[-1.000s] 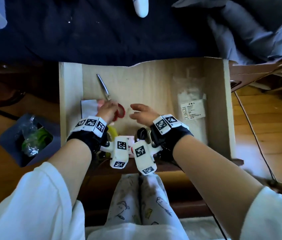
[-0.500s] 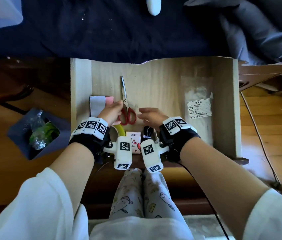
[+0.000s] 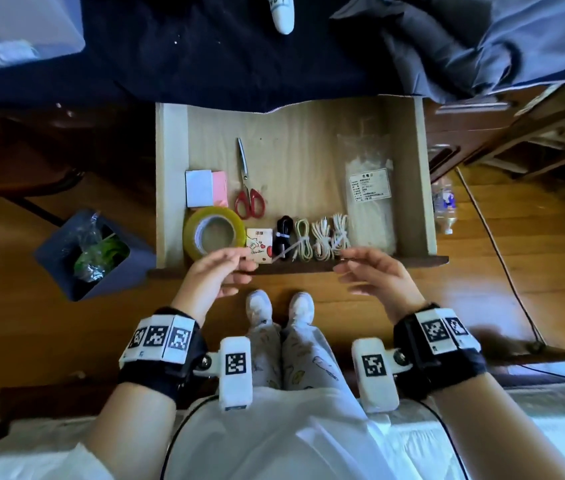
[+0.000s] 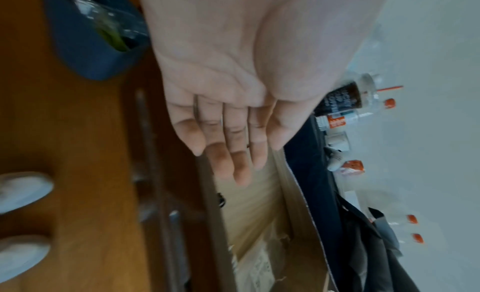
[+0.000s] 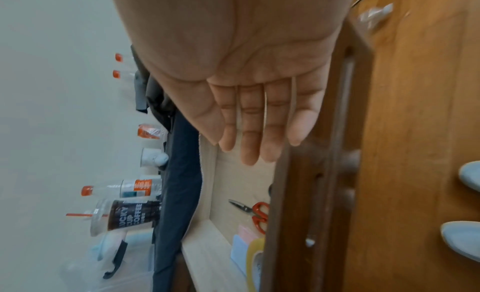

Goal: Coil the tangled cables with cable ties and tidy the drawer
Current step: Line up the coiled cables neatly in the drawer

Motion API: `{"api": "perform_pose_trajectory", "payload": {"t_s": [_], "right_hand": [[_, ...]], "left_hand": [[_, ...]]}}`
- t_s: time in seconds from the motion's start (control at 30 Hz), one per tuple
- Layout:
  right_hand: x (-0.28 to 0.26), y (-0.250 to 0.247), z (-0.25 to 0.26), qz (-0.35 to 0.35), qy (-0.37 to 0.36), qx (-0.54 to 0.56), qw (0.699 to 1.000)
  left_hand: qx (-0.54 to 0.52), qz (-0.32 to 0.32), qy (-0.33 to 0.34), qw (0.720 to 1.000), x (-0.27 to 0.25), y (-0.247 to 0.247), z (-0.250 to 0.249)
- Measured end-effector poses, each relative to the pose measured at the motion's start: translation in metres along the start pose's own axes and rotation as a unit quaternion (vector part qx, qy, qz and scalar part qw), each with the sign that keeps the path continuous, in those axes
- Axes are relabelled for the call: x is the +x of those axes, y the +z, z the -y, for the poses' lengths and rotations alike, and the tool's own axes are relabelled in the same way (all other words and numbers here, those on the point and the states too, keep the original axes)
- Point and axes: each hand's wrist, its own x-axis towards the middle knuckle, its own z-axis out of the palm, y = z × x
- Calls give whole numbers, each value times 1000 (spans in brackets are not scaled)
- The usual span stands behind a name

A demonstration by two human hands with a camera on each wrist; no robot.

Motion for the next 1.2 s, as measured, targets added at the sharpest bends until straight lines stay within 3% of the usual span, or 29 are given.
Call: {"api": "perform_pose_trajectory", "payload": {"t_s": [0.2,0.4,0.67,1.0,1.1,1.2], "right_hand": [[-8,-16,-44,-49,42,9,998],[4,-10,-44,-105,60,29,992],[24,4,-54,-188,9,51,981],[27,0,-68,-172,-37,130,976],[28,-10,-63,-172,-15,126,977],[32,-22,-49,-177,99,88,975]], "left_hand": [[2,1,-58,998,-12,7,45],[3,-33,-84,996,5,24,45],[-37,-84,-70,993,9,34,46],[-86,-95,-59,990,17,28,61],[-112,-89,-130,981,26,23,53],[-134,-73,-250,956,41,18,41]]}}
